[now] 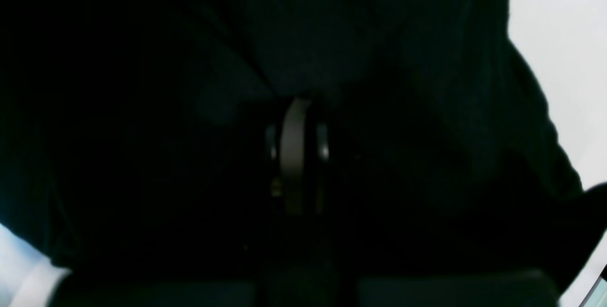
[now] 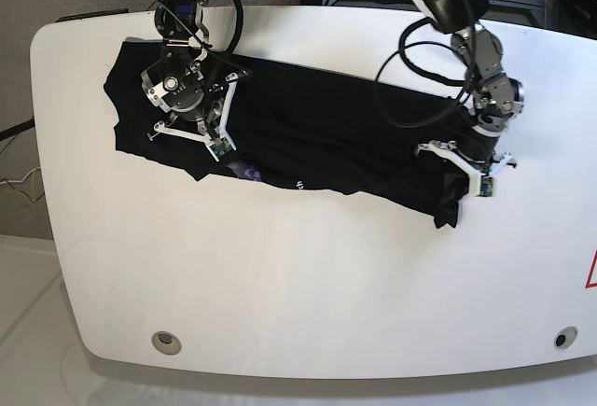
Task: Fold the T-shirt properly
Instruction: 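Drag the shirt end with the left gripper toward the right gripper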
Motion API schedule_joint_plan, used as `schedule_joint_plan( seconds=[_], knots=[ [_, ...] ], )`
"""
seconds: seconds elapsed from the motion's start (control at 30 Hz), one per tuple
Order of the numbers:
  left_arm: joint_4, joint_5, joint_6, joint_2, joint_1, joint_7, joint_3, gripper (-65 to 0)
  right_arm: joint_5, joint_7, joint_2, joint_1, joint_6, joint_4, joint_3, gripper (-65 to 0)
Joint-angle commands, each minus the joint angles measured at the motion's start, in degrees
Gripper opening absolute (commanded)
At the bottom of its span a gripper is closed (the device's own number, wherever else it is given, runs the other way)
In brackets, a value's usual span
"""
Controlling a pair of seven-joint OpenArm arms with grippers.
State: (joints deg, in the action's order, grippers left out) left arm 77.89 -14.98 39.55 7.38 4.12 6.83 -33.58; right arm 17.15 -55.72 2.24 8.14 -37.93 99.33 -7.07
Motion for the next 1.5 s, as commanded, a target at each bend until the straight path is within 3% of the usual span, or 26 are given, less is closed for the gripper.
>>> schedule_joint_plan(
  seconds=[0.0, 0.27, 0.7, 1.47],
  knots=[
    [2.4, -0.4, 0.4, 1.6, 1.0, -1.4, 0.7, -63.1, -0.4, -5.7, 0.5, 1.7, -2.1, -1.9, 0.2, -65.0],
    [4.5, -3.7, 0.4, 1.6, 0.8, -1.4, 3.8, -63.1, -0.4, -5.7, 0.5, 1.7, -2.1, -1.9, 0.2, -65.0],
    [4.5, -3.0, 0.2, 1.6, -0.1, 2.2, 10.2, -63.1, -0.4, -5.7, 0.5, 0.9, -2.1, -2.1, 0.2, -65.0],
    [4.9, 4.7, -12.4, 1.6, -6.4, 5.0, 29.1, -63.1, -0.4, -5.7, 0.5, -0.4, -2.1, -2.2, 0.1, -65.0]
  ],
)
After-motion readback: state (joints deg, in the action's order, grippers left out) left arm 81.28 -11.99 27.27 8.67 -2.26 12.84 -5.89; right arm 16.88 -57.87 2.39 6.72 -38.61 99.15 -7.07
